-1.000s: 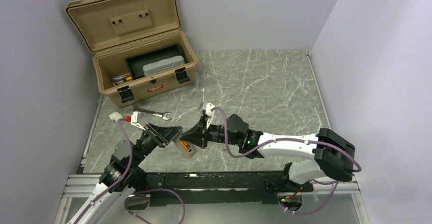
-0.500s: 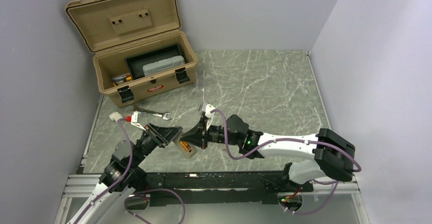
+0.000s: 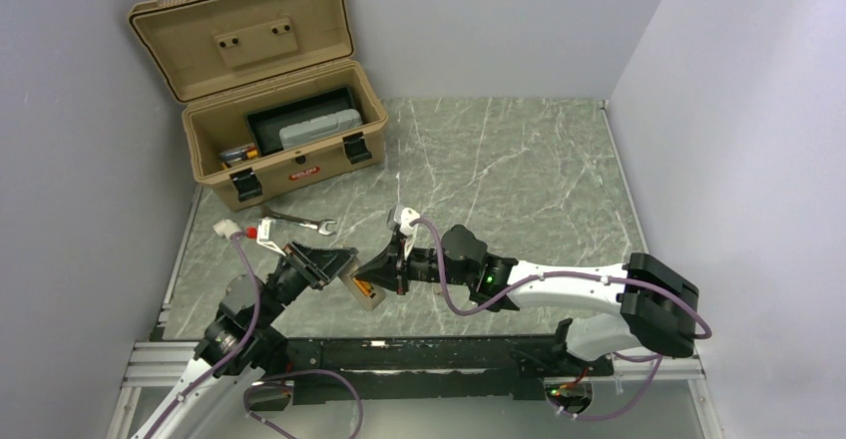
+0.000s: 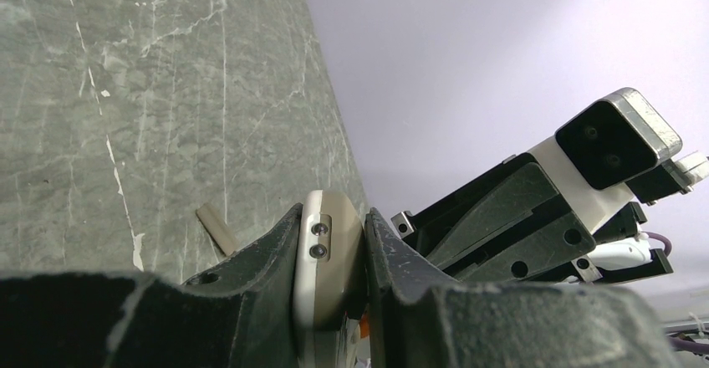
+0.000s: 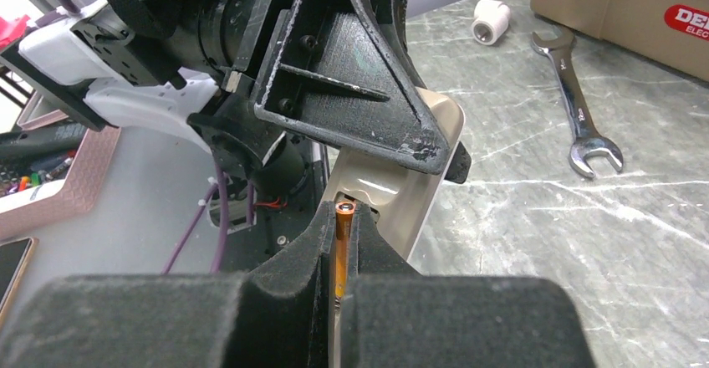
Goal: Load the batteries into the remote control
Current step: Load the battery into the remote control.
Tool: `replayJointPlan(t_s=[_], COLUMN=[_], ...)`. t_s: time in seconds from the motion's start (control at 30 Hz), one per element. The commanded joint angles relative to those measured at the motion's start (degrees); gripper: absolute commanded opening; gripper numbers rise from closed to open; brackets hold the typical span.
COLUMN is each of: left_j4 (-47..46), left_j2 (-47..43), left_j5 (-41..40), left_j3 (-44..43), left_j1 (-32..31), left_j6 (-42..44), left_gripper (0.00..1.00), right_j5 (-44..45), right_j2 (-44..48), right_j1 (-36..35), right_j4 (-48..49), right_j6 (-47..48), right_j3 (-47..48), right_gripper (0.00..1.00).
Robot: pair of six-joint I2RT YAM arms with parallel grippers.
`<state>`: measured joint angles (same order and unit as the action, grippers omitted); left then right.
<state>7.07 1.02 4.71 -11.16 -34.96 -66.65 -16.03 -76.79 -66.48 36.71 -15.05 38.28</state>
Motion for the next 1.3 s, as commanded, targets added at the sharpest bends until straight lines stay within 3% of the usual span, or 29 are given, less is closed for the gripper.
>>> replayJointPlan(t_s=[0.0, 0.33, 0.43, 0.73, 1.0, 1.27], left_j4=[-5.0, -3.3, -3.3, -4.5, -4.7, -5.0], left_j2=[0.0, -0.8, -0.9, -0.3, -0.1, 0.7], left_j5=[0.5, -0.1, 0.0, 0.4, 1.1, 3.7], left_j3=[-1.4, -1.6, -1.7, -1.2, -1.2, -1.6], left_j1=[0.1, 0.1, 0.1, 0.1, 0.1, 0.1], left_j6=[-0.9, -0.9, -0.8, -0.9, -0.7, 0.1], left_gripper=[0.0, 0.0, 0.0, 0.0, 0.0, 0.0], right_j5=[-1.0, 0.2, 1.2, 1.8, 3.7, 3.9], right_j2=[0.7, 1.2, 1.4, 0.9, 3.3, 9.8], right_j1=[0.0, -0.1, -0.1, -0.1, -0.1, 0.3], right_j4=[-3.8, -5.0, -5.4, -6.6, -8.3, -17.9], right_j6=[2.3, 2.9, 3.5, 5.3, 7.1, 13.2], right_j3=[1.5, 1.4, 1.6, 3.8, 4.4, 7.7], right_gripper=[0.0, 0.01, 0.15, 0.35, 0.45, 0.51])
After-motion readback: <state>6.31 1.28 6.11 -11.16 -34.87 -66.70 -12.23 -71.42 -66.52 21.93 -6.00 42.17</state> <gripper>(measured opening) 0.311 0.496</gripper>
